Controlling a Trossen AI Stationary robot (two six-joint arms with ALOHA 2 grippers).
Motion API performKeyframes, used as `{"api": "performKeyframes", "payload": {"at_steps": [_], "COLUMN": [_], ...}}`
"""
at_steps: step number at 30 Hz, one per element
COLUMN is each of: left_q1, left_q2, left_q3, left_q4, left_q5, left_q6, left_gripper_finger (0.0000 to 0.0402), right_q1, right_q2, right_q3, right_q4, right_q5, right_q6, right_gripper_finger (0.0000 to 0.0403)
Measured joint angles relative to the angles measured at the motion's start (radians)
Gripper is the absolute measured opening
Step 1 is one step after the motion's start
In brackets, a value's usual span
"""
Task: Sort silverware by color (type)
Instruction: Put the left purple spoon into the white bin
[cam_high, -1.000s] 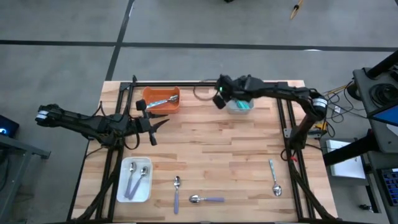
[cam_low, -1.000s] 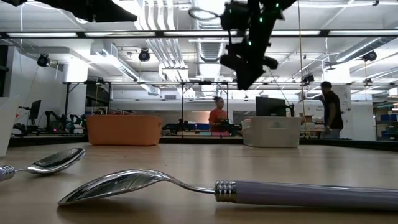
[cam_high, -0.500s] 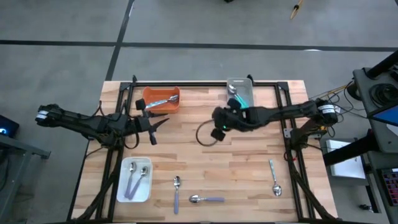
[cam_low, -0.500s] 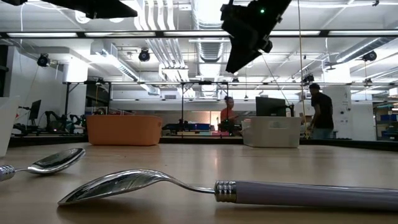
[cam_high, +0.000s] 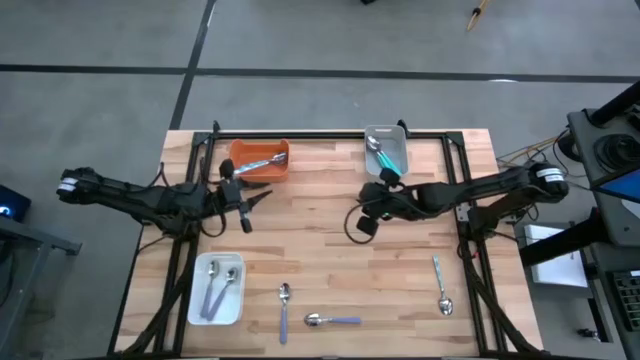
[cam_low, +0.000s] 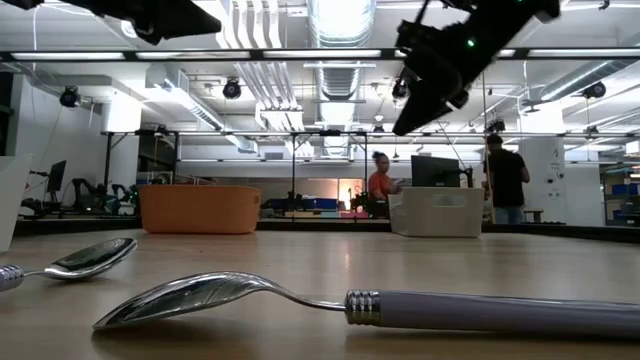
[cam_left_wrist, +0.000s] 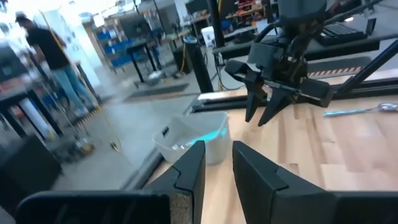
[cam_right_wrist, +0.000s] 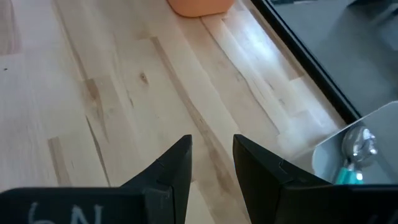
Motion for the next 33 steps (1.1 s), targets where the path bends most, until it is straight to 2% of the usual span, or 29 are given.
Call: {"api": "performKeyframes", "payload": {"at_steps": [9,13,18,26,33], "left_q1": [0.000,-0.001,-0.001,-0.011,-0.039], "left_q2": [0.034,0.069,0.133,0.260,0.377], "left_q3": [0.000,0.000,0.000,0.000,0.000], "left_q4": [-0.052,-0.064,-0.063,-0.035,0.045], "left_q5": [0.024,0.107,0.138,0.151,0.277], "left_q6": [-0.353,-0.468,-0.577,-0.732,-0.885], "left_gripper_finger": [0.0063,0.0063,0.0063,0.0063,0.0063], "right_q1": [0.000,0.000,0.000,0.000,0.000], "right_q2": [-0.082,-0.076,-0.078,-0.078,-0.076], "right_q3": [-0.281,-0.374,-0.452,-0.460,-0.432], "right_q4": [0.394,0.615,0.812,0.862,0.852], "right_q5": [-0.030,-0.084,-0.166,-0.196,-0.209], "right_q6": [0.012,-0.011,-0.039,-0.071,-0.098], "right_gripper_finger": [0.0109,0.0109,0.0109,0.0109,0.0109]}}
